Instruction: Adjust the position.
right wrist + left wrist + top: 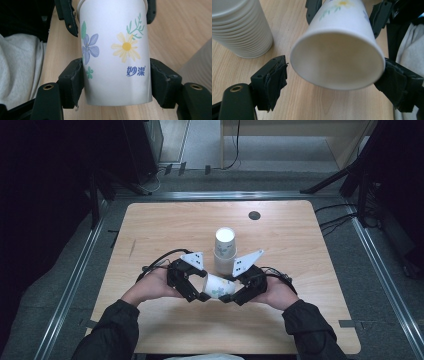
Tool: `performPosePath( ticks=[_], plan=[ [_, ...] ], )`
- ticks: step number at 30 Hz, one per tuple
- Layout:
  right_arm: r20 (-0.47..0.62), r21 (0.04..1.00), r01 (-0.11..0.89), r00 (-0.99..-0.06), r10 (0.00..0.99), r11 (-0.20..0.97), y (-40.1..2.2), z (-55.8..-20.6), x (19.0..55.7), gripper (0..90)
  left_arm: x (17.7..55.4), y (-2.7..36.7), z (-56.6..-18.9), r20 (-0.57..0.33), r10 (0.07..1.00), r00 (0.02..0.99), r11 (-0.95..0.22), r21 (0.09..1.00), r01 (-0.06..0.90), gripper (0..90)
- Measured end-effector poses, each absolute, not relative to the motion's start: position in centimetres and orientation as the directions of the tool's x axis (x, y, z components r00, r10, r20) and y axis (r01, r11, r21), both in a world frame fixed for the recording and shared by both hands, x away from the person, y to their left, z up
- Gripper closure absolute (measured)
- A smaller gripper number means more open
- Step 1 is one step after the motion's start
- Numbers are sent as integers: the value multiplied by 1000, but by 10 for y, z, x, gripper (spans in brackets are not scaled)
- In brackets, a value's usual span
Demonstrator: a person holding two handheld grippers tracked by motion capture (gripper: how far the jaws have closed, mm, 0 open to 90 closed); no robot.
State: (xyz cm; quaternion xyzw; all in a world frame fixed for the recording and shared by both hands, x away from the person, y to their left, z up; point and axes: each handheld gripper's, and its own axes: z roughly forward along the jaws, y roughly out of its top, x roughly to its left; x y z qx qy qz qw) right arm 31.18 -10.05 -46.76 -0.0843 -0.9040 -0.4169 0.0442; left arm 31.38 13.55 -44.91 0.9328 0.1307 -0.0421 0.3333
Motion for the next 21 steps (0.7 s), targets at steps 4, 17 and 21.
performPosePath(
  ticks=[4,17,21],
  plan=[
    [151,764,198,-980,128,614,-108,-462,313,338,311,143,-448,-171,235,957,-714,638,289,141],
    [168,808,222,-975,147,546,-123,-450,313,337,302,150,-444,-210,302,930,-613,704,358,146],
    [169,823,215,-976,135,526,-122,-447,311,337,300,145,-443,-225,278,934,-582,734,349,146]
  ],
)
